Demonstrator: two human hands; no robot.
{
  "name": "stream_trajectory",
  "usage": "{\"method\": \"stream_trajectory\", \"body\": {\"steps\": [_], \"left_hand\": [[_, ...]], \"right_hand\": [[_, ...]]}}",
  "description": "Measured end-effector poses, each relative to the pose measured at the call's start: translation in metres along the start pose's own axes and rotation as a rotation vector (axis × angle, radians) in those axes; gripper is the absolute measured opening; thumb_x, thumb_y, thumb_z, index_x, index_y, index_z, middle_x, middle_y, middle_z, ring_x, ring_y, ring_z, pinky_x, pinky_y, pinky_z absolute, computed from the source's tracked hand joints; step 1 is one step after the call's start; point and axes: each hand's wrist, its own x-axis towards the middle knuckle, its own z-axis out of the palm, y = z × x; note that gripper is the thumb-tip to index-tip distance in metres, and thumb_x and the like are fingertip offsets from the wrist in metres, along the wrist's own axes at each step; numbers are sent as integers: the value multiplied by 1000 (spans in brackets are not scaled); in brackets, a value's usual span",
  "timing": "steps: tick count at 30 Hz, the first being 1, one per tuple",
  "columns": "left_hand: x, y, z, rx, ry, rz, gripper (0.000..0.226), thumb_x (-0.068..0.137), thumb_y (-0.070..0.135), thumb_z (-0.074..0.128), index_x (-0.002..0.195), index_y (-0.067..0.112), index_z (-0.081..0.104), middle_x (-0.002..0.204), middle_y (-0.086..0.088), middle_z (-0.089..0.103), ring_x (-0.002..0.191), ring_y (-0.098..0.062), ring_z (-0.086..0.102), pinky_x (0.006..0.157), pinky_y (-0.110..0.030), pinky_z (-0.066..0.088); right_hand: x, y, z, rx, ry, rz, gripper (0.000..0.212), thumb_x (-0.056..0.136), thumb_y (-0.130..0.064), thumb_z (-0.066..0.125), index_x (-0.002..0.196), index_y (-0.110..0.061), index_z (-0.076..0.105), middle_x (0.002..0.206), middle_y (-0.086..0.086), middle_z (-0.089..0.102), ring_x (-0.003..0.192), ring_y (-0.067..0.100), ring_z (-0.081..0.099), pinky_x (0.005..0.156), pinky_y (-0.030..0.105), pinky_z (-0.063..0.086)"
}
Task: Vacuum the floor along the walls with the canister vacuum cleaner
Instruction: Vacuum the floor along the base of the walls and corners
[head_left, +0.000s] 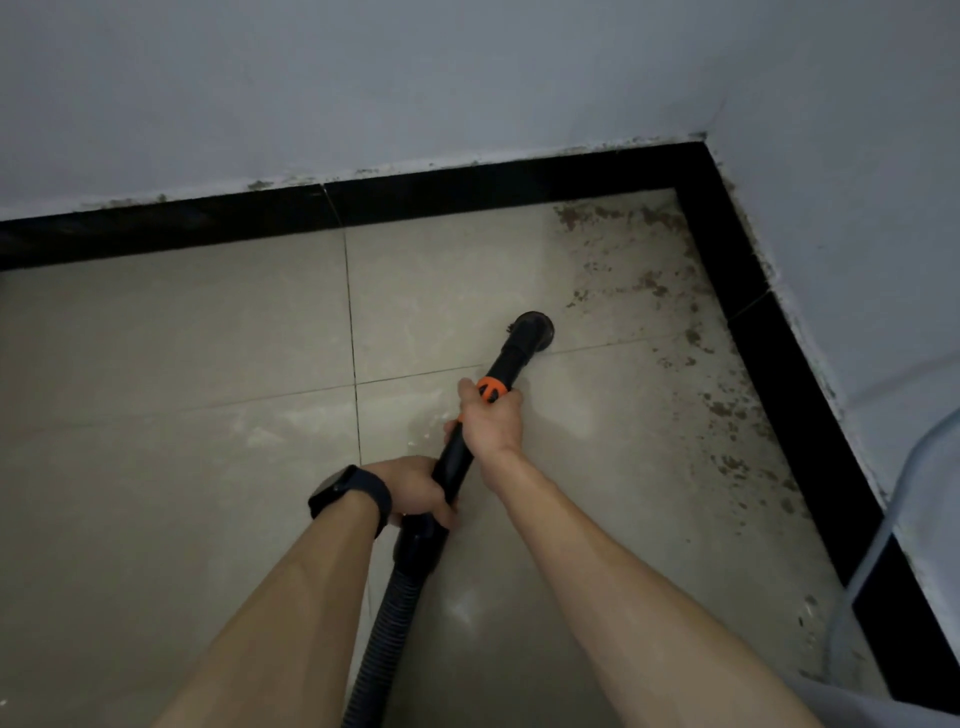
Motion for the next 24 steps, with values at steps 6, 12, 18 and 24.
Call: {"method": "stream_trajectory", "body": {"steps": [6,12,18,24], "left_hand": [[14,45,14,167,-49,54,59,64,22,87,118,12,64,111,-8,71,102,-28,68,90,-45,58],[2,-4,-3,435,-78,-137,48,61,15,90,106,14,74,104,-4,75,98,-24,71,90,-40,58],[-15,-68,-13,409,-4,-249,28,58,10,88,80,16,71,96,-7,76,91,-24,73,85,-38,59],[-13,-48,-14,252,64,-122,31,53,15,88,79,16,72,91,-8,76,88,-25,72,83,-40,60]], "right_hand": [[14,-12,-48,125,80,-2,32,92,-20,69,113,-6,50,80,9,61,48,22,63,57,39,57],[-29,29,-32,254,-27,92,29,87,-7,69,108,-8,49,83,11,63,65,31,74,61,41,61],[-49,61,22,269,-172,172,40,87,-4,69,116,-11,42,97,14,62,70,32,72,69,47,64],[-20,28,21,82,-225,140,51,82,-11,70,126,-2,46,88,11,64,59,28,72,68,50,63]]}}
